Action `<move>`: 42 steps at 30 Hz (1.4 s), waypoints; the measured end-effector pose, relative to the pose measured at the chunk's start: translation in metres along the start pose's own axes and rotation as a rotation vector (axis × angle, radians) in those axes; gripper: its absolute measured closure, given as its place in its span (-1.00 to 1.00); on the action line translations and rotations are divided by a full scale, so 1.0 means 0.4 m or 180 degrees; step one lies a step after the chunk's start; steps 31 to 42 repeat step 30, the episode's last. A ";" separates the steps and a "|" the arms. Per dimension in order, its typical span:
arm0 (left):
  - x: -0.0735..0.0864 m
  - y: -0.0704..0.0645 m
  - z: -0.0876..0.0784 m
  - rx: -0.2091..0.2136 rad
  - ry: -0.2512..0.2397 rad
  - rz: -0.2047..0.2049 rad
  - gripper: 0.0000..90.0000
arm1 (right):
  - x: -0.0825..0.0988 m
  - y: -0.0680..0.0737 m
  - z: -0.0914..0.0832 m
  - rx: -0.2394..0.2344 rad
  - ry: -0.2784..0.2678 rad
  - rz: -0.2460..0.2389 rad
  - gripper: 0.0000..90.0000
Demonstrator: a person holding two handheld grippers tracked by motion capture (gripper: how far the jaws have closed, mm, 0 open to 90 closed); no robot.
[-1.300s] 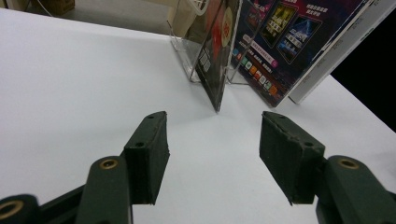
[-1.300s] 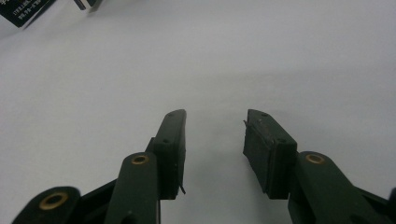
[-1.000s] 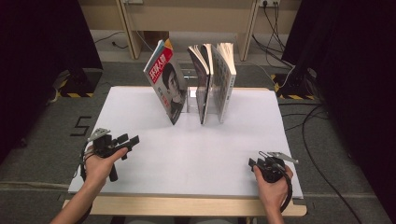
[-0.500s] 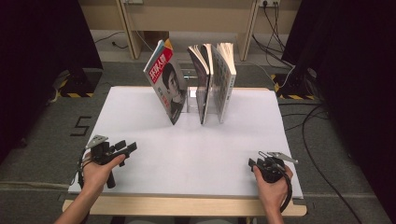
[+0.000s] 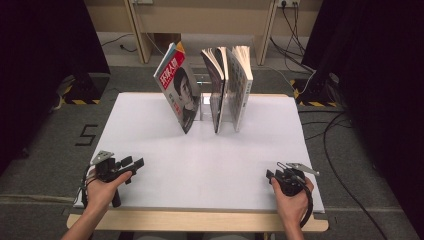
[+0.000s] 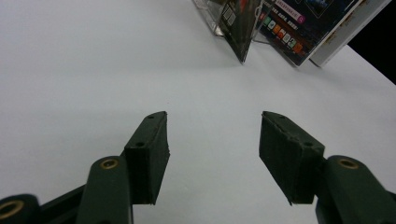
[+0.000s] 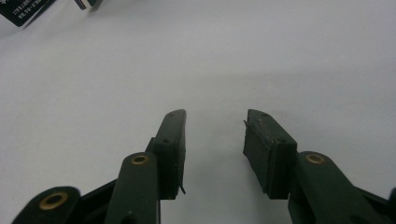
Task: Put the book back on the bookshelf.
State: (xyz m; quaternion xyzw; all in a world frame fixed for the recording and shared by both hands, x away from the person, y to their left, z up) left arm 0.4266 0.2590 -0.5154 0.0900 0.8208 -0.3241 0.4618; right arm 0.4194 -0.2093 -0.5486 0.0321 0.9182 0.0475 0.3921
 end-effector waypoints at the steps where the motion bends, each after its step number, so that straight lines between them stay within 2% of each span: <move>1: 0.003 0.002 -0.001 -0.0002 0.0001 -0.0004 -0.08 | -0.001 0.000 0.000 -0.0001 -0.0011 0.0004 0.31; 7: 0.036 0.022 -0.009 -0.0012 0.0047 0.0007 -0.08 | 0.000 0.000 0.001 0.0002 -0.0011 0.0000 0.31; 16: 0.075 0.046 -0.024 -0.0051 0.0080 0.0125 -0.08 | 0.002 0.004 0.001 -0.0002 0.0010 -0.0006 0.30; 20: 0.081 0.049 -0.030 -0.0057 0.0046 0.0159 -0.08 | 0.002 0.006 0.001 0.0000 0.0007 -0.0010 0.30; 25: 0.083 0.044 -0.033 -0.0033 -0.0038 0.0134 -0.08 | 0.002 0.005 0.003 0.0001 0.0008 -0.0015 0.30; 30: 0.080 0.036 -0.033 0.0005 -0.0086 0.0184 -0.08 | 0.001 0.004 0.008 -0.0008 0.0003 -0.0022 0.30; 42: 0.080 0.036 -0.033 0.0005 -0.0086 0.0184 -0.08 | 0.001 0.004 0.008 -0.0008 0.0003 -0.0022 0.30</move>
Point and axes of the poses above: each handheld gripper's, and its own axes: z roughly forward along the jaws, x roughly out of its underside, y roughly to its left, the point moved 10 cm from there along z, roughly forward along the jaws, and after that the axes turned 13 degrees about x, right-handed, at the moved point
